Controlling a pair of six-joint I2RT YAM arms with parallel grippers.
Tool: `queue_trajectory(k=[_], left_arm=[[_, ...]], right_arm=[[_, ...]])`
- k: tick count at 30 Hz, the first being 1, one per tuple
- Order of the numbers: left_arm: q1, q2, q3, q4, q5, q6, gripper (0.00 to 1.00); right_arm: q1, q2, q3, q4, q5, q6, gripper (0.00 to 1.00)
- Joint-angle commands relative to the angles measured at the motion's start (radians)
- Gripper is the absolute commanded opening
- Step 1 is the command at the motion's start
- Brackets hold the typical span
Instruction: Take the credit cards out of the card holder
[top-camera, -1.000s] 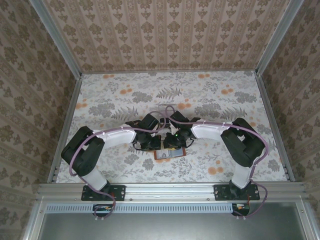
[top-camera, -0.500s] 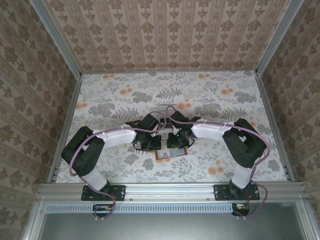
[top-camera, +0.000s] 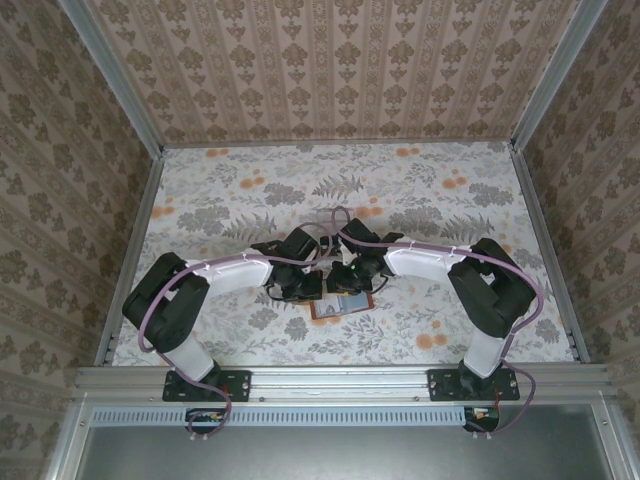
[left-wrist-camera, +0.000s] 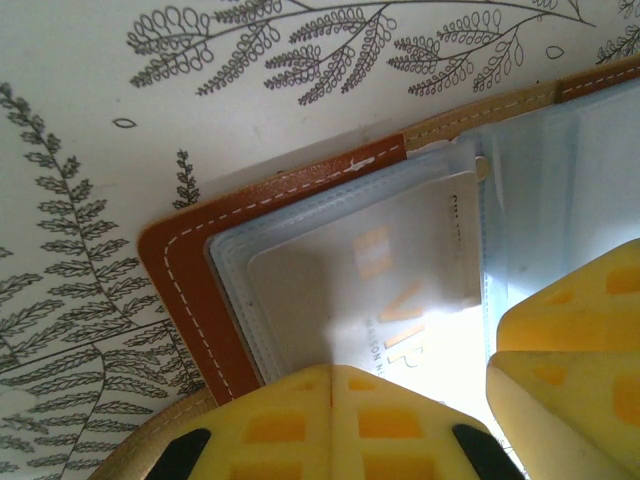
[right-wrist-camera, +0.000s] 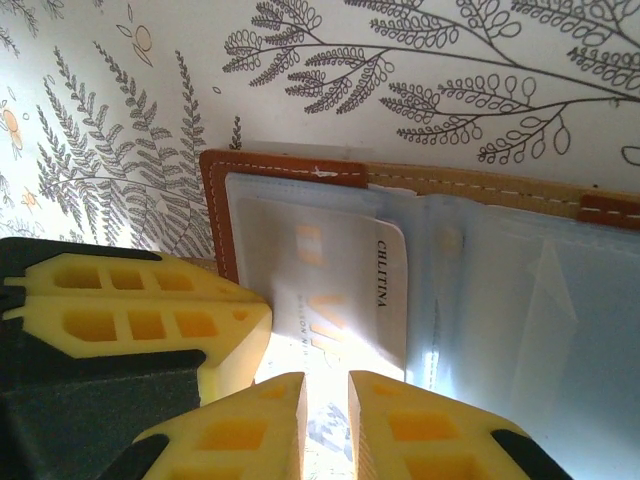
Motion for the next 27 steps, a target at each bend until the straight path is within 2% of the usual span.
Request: queue_trajectory(k=[1, 9, 15, 27], left_arm=[[-0.005, 0.000, -0.020, -0.022, -0.016, 0.011, 0.03], [-0.005, -0.002, -0.024, -0.017, -0.016, 0.009, 0.03], [-0.005, -0.005, -0.028, -0.027, -0.023, 0.013, 0.03], [0.004, 0.001, -0.024, -0.036, -0.031, 0.023, 0.03]], right_arm=[[0.002, 0.028, 0.011, -0.007, 0.003, 0.010, 0.20], [0.001, 0.064, -0.010, -0.014, 0.043, -0.001, 0.21], [0.005, 0.027, 0.003, -0.124, 0.176, -0.025, 0.25], [0.008, -0.011, 0.003, -0.161, 0.190, -0.035, 0.24]])
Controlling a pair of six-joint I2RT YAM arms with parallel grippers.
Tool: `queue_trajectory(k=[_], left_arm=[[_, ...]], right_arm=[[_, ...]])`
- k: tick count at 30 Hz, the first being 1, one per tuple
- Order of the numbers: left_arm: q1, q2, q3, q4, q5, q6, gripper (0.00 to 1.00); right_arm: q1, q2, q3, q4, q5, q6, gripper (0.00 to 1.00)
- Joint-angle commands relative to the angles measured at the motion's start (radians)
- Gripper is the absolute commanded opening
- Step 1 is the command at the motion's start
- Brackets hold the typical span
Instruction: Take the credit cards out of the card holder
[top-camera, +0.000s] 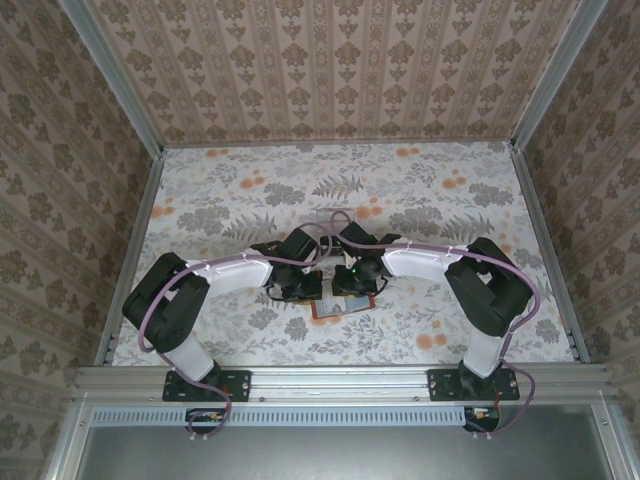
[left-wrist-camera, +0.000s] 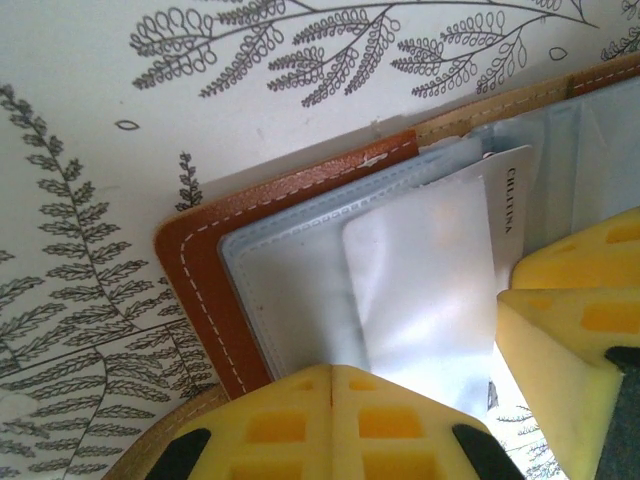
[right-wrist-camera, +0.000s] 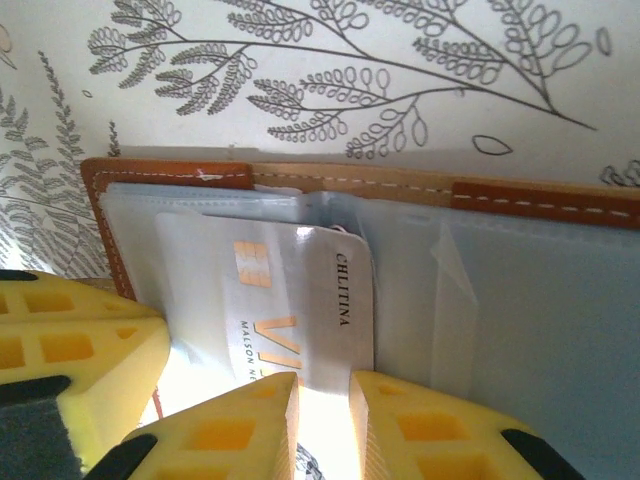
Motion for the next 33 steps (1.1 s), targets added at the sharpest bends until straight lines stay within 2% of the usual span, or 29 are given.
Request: queue_trajectory(k=[1, 7, 14, 20, 33], left_arm=[[0.002, -0.001, -0.019, -0.045, -0.029, 0.023, 0.03], [0.001, -0.025, 0.018, -0.072, -0.033, 0.028, 0.03], [-0.014, -0.039, 0.061, -0.069, -0.013, 0.017, 0.03], [-0.031, 0.011, 0.079, -0.039, 0.017, 0.011, 0.03], [-0.032, 0.075, 0.058, -0.065, 0.005, 0.021, 0.03]], right_arm=[[-0.003, -0.028, 0.000, -0.083, 0.057, -0.019, 0.24], [-0.006, -0.070, -0.002, -0.035, -0.017, -0.006, 0.27], [-0.023, -0.077, -0.009, -0.043, -0.019, -0.013, 0.28], [-0.034, -0.054, -0.015, -0.036, -0.035, -0.025, 0.28], [-0.035, -0.015, -0.033, -0.005, -0.070, -0.021, 0.28]])
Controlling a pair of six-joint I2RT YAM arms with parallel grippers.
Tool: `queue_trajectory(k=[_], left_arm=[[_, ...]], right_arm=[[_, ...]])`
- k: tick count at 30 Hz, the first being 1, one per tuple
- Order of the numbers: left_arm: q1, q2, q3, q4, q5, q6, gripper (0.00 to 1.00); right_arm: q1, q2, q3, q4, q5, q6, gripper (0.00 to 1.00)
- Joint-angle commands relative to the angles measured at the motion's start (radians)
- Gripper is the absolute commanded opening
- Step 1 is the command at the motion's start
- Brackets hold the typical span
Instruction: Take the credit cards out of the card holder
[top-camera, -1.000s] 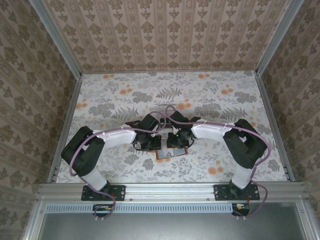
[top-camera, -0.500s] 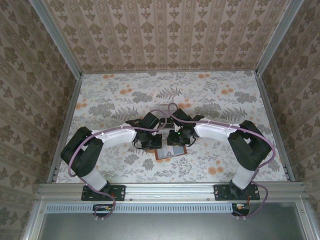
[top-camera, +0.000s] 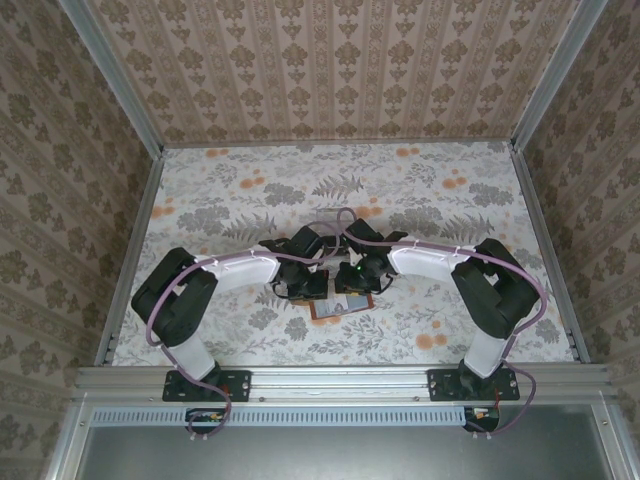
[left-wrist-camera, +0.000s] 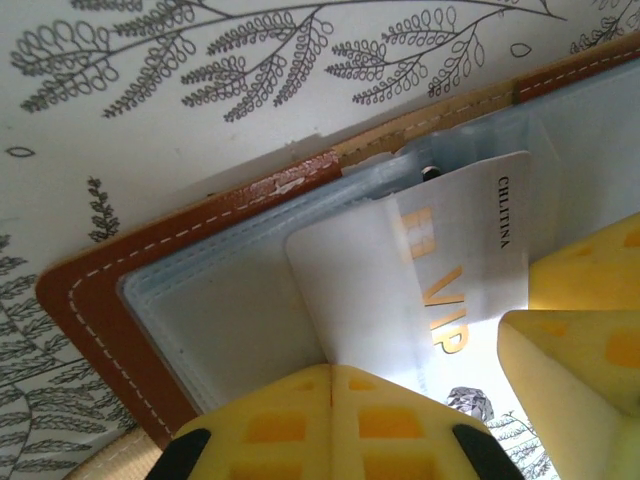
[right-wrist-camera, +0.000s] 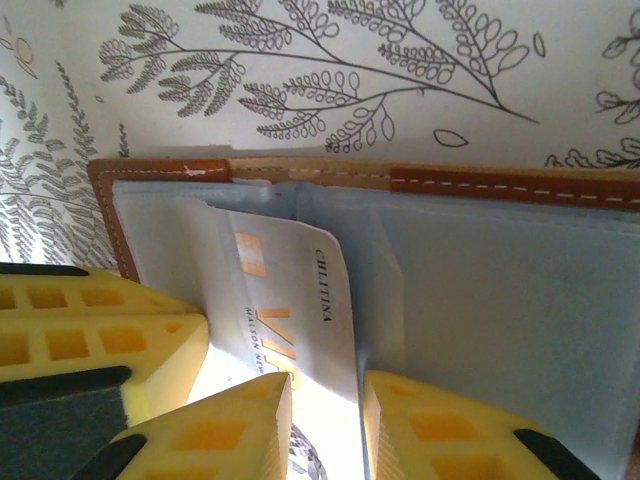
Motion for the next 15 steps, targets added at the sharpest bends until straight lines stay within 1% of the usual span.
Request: queue_trajectory(k=[1, 6, 11, 15], left_arm=[[-0.005, 0.021, -0.009, -0.036, -0.009, 0.015, 0.03], [-0.005, 0.029, -0.009, -0.047, -0.014, 0.019, 0.03], [-0.005, 0.033, -0.012, -0.047, -0.016, 0.021, 0.03], [-0.005, 0.036, -0.010, -0.048, -0.018, 0.021, 0.02]], right_arm=[[-0.003, 0.012, -0.018, 0.001, -0.022, -0.019, 0.28], [-0.005, 0.006, -0.026, 0.017, -0.048, -0.017, 0.27], [-0.004, -0.032, -0.051, 0.074, -0.092, 0.012, 0.24], [-0.005, -0.056, -0.064, 0.090, -0.100, 0.024, 0.21]])
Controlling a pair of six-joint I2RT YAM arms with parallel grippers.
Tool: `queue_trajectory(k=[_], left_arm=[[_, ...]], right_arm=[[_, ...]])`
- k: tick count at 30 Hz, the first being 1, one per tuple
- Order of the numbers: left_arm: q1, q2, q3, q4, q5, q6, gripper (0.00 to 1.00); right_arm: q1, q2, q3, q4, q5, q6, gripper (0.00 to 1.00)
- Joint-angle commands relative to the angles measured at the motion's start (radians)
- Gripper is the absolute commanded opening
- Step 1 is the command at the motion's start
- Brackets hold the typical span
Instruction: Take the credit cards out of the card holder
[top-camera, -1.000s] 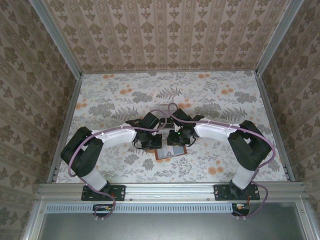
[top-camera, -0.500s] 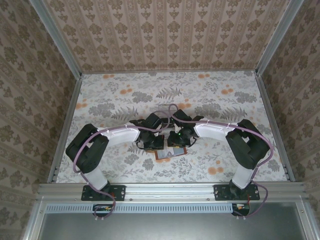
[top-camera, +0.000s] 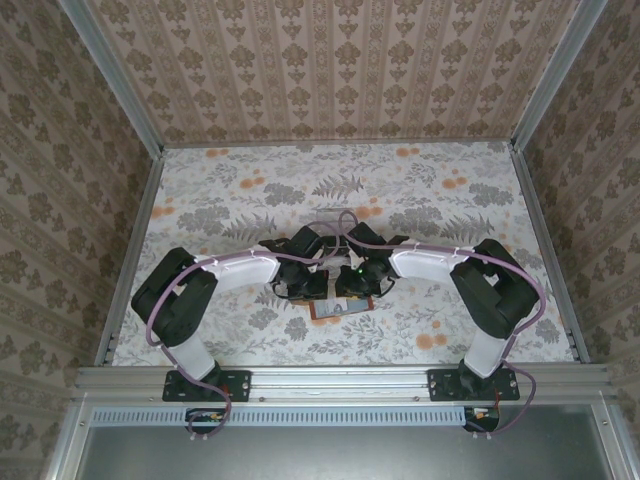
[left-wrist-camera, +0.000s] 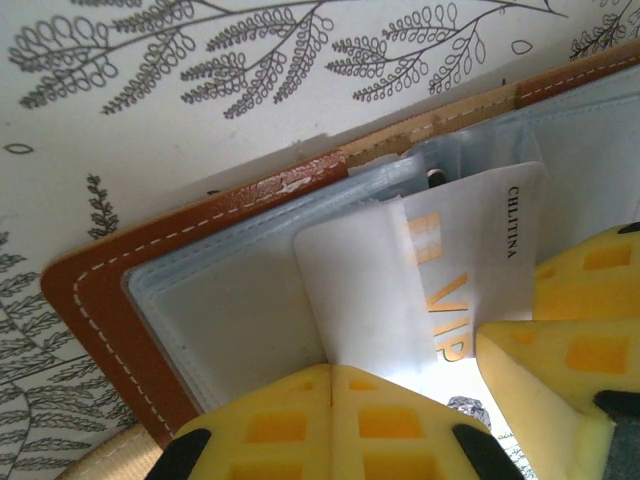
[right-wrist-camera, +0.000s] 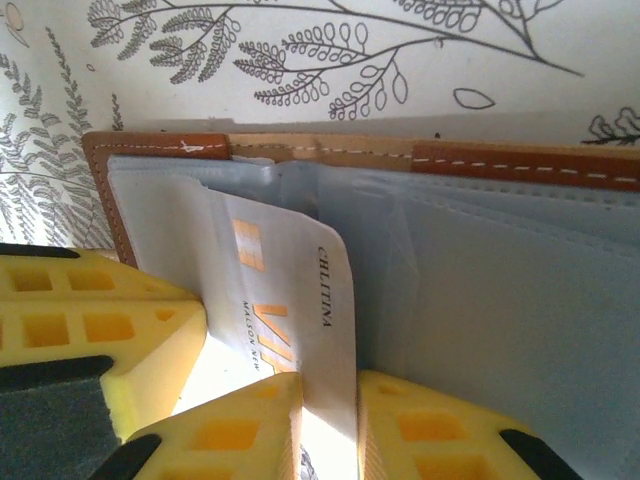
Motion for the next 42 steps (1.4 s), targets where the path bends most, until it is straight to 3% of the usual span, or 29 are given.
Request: queue_trajectory(k=[1, 7, 21, 34, 42], left_arm=[[-0.005, 0.033, -0.010, -0.046, -0.018, 0.019, 0.02], [-0.005, 0.020, -0.015, -0.048, -0.025, 0.020, 0.02], [0.005, -0.023, -0.008, -0.060, -0.041, 0.031, 0.02], [0.018, -0.107, -0.016, -0.052, -0.070, 0.023, 0.07], [0.079, -0.167, -0.109, -0.031, -0.067, 0.015, 0.06]], right_arm=[[-0.001, -0.052, -0.018, 0.031, -0.042, 0.015, 0.20], [-0.004, -0.056, -0.014, 0.025, -0.041, 0.005, 0.12], [-0.022, -0.114, 0.057, -0.251, 0.183, -0.133, 0.08], [-0.020, -0.093, 0.051, -0.193, 0.115, -0.129, 0.09], [-0.020, -0.087, 0.054, -0.190, 0.093, -0.127, 0.18]])
